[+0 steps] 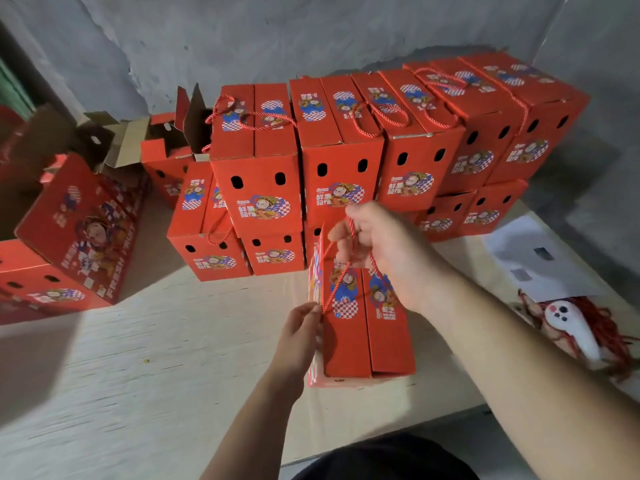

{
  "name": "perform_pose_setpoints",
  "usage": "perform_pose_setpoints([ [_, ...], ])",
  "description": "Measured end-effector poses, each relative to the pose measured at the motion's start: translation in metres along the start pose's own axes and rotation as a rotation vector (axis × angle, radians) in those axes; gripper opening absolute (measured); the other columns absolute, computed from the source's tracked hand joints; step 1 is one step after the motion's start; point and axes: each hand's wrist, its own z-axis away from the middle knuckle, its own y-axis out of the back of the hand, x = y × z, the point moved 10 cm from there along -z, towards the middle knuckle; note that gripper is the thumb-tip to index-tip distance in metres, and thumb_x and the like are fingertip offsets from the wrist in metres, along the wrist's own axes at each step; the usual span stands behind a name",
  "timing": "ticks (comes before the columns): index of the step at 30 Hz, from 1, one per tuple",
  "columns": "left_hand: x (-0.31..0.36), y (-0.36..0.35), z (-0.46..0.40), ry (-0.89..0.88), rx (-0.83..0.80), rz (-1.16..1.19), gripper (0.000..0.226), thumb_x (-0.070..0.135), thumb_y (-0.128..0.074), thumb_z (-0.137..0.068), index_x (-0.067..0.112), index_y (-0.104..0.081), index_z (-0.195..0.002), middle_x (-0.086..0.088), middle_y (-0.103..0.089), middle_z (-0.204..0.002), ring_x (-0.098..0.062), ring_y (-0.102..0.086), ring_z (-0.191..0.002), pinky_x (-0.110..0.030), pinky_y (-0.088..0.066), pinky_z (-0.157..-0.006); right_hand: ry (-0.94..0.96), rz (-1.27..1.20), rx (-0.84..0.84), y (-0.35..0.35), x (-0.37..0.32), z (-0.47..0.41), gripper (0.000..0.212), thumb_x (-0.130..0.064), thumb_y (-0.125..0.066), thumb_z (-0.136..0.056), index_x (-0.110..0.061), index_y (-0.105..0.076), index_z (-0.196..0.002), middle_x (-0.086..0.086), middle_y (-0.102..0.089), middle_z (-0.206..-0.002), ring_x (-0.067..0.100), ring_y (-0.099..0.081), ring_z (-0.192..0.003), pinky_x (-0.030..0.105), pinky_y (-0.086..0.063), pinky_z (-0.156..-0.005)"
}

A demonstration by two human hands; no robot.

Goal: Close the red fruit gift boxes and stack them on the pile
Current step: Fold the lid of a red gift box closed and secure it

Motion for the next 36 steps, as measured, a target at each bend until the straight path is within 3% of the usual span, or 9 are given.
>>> perform_pose_setpoints([
  [6,-0.012,0.013,-0.005,0.005,0.028,0.063,0.031,0.049,-0.042,-0.109,0.025,-0.055,-0.124,0.002,-0.065,-0.106,-0.007,-0.063,-0.085,-0.022,-0.051,-0.070,0.115,0.064,-0.030,-0.019,-0.034,0.003,0.037,-0.042,-0.060,-0.091,-0.019,-0.067,-0.063,0.003,-0.048,-0.057,0.014,-0.051,-0.054,0.042,-0.049,-0.082],
  [13,-0.023,0.088,-0.025,0.001,0.343,0.248,0.038,0.047,-0.045,-0.109,0.027,-0.050,-0.141,0.000,-0.053,-0.145,-0.022,-0.049,-0.134,-0.039,-0.037,-0.115,0.420,0.116,-0.291,-0.005,-0.123,0.018,0.046,-0.044,-0.059,-0.096,-0.017,-0.066,-0.058,-0.003,-0.046,-0.048,0.023,-0.047,-0.051,0.036,-0.057,-0.075],
  [17,-0.037,0.105,-0.030,0.028,0.398,0.292,0.048,0.045,-0.045,-0.108,0.023,-0.047,-0.151,0.001,-0.048,-0.152,-0.022,-0.043,-0.142,-0.036,-0.033,-0.111,0.138,0.311,-0.075,0.002,-0.050,-0.003,0.047,-0.036,-0.057,-0.102,-0.010,-0.072,-0.067,0.013,-0.052,-0.057,0.019,-0.054,-0.054,0.037,-0.049,-0.073],
  [22,-0.013,0.099,-0.029,-0.154,0.327,0.251,0.018,0.047,-0.053,-0.104,0.041,-0.068,-0.114,0.016,-0.071,-0.117,-0.003,-0.065,-0.114,-0.015,-0.049,-0.083,0.168,0.711,-0.288,-0.049,0.017,0.019,0.038,-0.052,-0.057,-0.098,-0.024,-0.072,-0.078,-0.003,-0.070,-0.066,0.010,-0.054,-0.050,0.029,-0.045,-0.053],
  [25,0.017,0.112,-0.039,-0.263,0.357,-0.028,0.044,0.052,-0.060,-0.095,0.030,-0.064,-0.133,0.005,-0.065,-0.135,-0.019,-0.057,-0.133,-0.037,-0.051,-0.104,0.253,0.749,-0.014,-0.020,0.039,0.007,0.033,-0.056,-0.053,-0.097,-0.045,-0.060,-0.128,-0.012,-0.064,-0.124,0.006,-0.062,-0.103,0.030,-0.050,-0.084],
  [27,0.041,0.105,-0.055,-0.309,0.291,-0.268,0.058,0.055,-0.063,-0.094,0.025,-0.058,-0.144,-0.002,-0.063,-0.141,-0.024,-0.059,-0.131,-0.047,-0.052,-0.107,0.123,1.086,0.087,-0.003,0.093,0.006,0.062,-0.061,-0.041,-0.102,-0.041,-0.024,-0.159,-0.002,-0.022,-0.167,0.016,-0.034,-0.141,0.038,-0.040,-0.108],
  [28,0.050,0.095,-0.062,-0.316,0.229,-0.423,0.060,0.056,-0.062,-0.097,0.025,-0.054,-0.148,-0.002,-0.063,-0.140,-0.025,-0.062,-0.128,-0.046,-0.054,-0.103,0.040,1.237,0.105,0.002,0.123,0.011,0.070,-0.066,-0.029,-0.103,-0.036,-0.013,-0.163,0.001,-0.011,-0.172,0.023,-0.028,-0.148,0.041,-0.034,-0.114],
  [31,0.056,0.073,-0.072,-0.299,0.197,-0.997,0.068,0.070,-0.050,-0.097,0.030,-0.046,-0.152,0.000,-0.066,-0.131,-0.027,-0.067,-0.117,-0.039,-0.058,-0.086,0.012,1.383,0.107,0.008,0.165,0.012,0.078,-0.071,-0.009,-0.099,-0.029,-0.019,-0.164,0.004,-0.035,-0.166,0.028,-0.049,-0.139,0.042,-0.042,-0.109],
  [36,0.037,0.097,-0.077,0.009,0.162,-1.329,0.084,0.092,-0.025,-0.086,0.023,-0.067,-0.112,-0.003,-0.063,-0.089,-0.030,-0.063,-0.086,-0.037,-0.047,-0.073,0.234,1.431,-0.076,0.025,0.144,-0.027,0.071,-0.066,-0.025,-0.100,-0.027,-0.033,-0.159,-0.005,-0.034,-0.164,0.024,-0.043,-0.142,0.039,-0.034,-0.116],
])
